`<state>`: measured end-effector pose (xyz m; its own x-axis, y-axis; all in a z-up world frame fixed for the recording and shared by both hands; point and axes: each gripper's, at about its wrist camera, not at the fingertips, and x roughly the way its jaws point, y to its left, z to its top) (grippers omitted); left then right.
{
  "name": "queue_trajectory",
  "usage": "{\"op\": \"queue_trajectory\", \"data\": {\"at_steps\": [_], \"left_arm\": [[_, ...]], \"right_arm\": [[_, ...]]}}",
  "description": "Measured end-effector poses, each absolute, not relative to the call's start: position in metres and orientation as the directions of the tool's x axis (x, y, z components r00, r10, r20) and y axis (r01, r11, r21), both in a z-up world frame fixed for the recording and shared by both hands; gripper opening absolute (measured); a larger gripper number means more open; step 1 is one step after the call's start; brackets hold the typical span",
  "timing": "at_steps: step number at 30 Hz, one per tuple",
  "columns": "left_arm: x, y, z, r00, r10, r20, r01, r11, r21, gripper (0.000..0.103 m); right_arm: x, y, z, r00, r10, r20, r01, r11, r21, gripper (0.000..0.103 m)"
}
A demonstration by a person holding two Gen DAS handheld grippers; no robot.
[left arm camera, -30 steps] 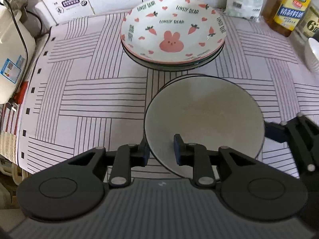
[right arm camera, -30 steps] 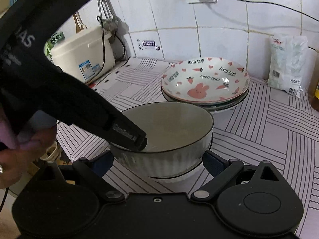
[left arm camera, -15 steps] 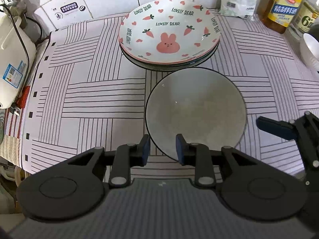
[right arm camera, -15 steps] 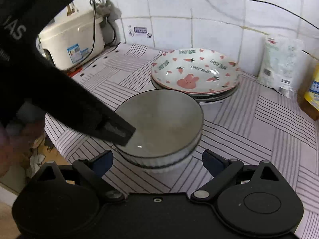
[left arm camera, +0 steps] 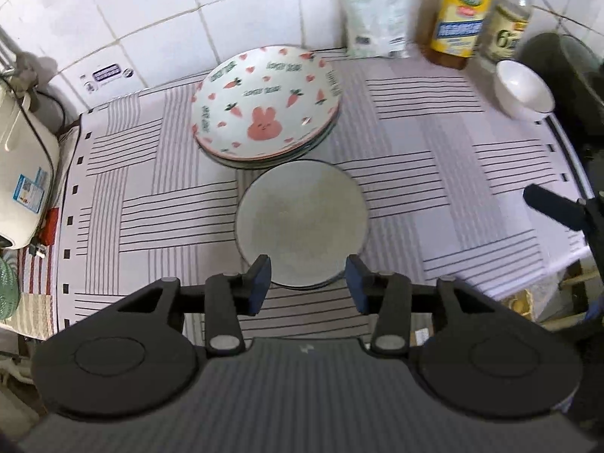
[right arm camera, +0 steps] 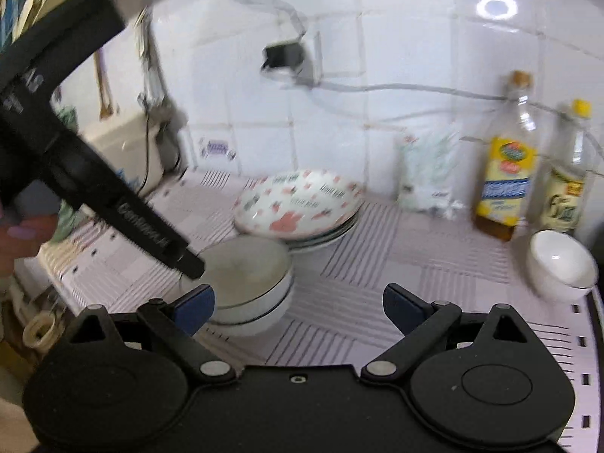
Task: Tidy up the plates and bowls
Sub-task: 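Open both tools and pull them back from the bowl stack, then move both tools to the small white bowl by the bottles and close them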
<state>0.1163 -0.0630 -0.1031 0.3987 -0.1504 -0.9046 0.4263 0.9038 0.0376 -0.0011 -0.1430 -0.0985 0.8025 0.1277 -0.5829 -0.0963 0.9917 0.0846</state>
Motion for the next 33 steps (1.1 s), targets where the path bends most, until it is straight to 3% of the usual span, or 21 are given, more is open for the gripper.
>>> {"op": "queue_trajectory", "data": {"at_steps": [12,25,29,33], "left_arm": [[0.111,-0.099,-0.087,0.372,-0.201,-0.906,0.513,0.858,0.020,0.046],[0.146,-0.138,-0.076,0.386,-0.275,-0.880,0.564,0.826,-0.011,0.046],[0.147,-0.167,-0.068,0.477,-0.315,-0.820,0.590,0.807,0.033,0.046],[0.164,-0.198,-0.071,0.439,-0.375,-0.817,0.604,0.796,-0.041,0.046]], "right_arm": [[-0.036,-0.203,-0.073,0.867,0.018,-0.498,0.113,0.966,0.232,0.098],[-0.023,-0.242,-0.071,0.902,-0.076,-0.425,0.196,0.949,0.245,0.097],[-0.003,-0.272,-0.085,0.895,-0.114,-0.432,0.270,0.908,0.319,0.093],[0.018,-0.302,-0.100,0.860,-0.138,-0.491,0.355,0.854,0.381,0.090]]}}
